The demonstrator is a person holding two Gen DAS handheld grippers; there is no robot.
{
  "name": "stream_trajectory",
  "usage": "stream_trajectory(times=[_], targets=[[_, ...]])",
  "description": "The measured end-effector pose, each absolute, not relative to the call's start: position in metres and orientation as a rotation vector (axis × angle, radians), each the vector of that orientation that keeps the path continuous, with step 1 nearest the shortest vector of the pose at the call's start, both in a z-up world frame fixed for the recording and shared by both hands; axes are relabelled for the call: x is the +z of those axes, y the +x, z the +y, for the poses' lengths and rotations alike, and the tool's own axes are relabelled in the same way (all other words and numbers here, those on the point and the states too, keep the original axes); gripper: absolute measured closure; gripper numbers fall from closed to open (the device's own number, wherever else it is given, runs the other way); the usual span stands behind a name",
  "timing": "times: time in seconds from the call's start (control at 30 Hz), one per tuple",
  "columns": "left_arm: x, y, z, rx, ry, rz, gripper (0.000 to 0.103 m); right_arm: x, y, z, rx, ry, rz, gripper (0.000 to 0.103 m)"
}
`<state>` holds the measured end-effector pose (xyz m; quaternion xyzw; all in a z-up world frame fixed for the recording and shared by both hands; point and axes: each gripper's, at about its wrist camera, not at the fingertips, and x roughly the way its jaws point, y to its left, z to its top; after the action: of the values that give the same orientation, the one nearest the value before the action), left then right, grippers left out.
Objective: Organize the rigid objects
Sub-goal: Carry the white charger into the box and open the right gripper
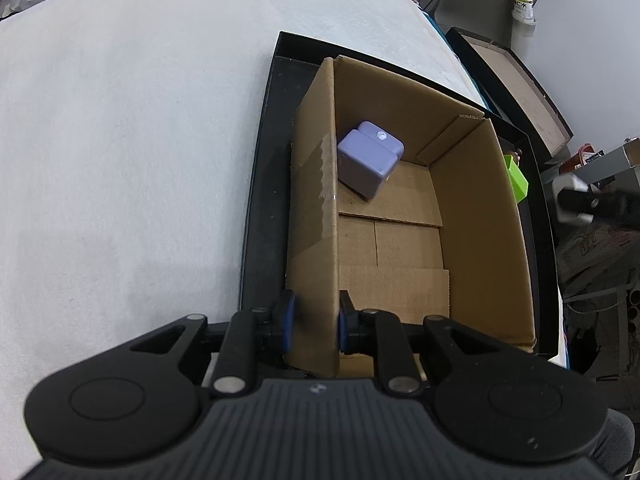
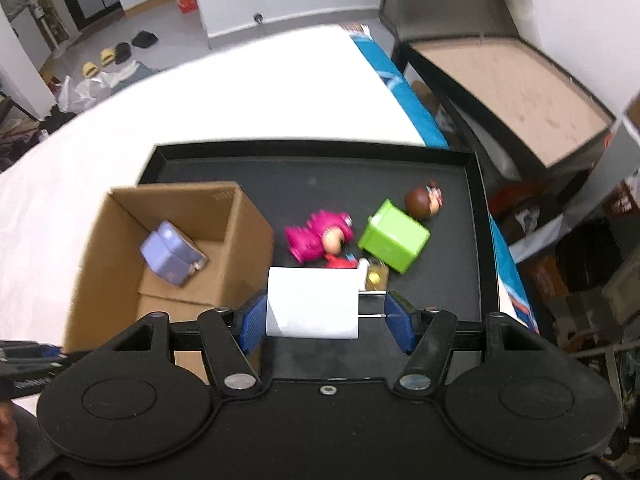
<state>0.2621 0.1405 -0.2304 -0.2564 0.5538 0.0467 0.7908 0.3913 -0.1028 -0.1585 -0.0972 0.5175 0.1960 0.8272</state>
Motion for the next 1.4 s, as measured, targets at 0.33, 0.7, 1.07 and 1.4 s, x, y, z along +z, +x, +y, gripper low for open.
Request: stream_trajectory(times=[0.33,0.7,1.07,1.4], targets=[[-0.230,0.262,0.142,0.098,-0.552,1.193,0.084,-0.123,0.381,-0.063,0.503,-0.249,1.022,0.042],[-0.228,0.262,0.141,0.107,-0.556,1.193,0.084,-0.117,0.376,-0.022,0.571,-0.269,1.033,0.042],[-0.229,0.262,0.145,0.092,-0.571,1.191,0.084,-0.135,0.373,0.005,0.562,-0.317,1.071,0.042],[-0.229,0.260,0.146,0.090,-0.577,1.183,0.082,-0.136,0.369,0.011,0.558,-0.343,1.046,0.024]])
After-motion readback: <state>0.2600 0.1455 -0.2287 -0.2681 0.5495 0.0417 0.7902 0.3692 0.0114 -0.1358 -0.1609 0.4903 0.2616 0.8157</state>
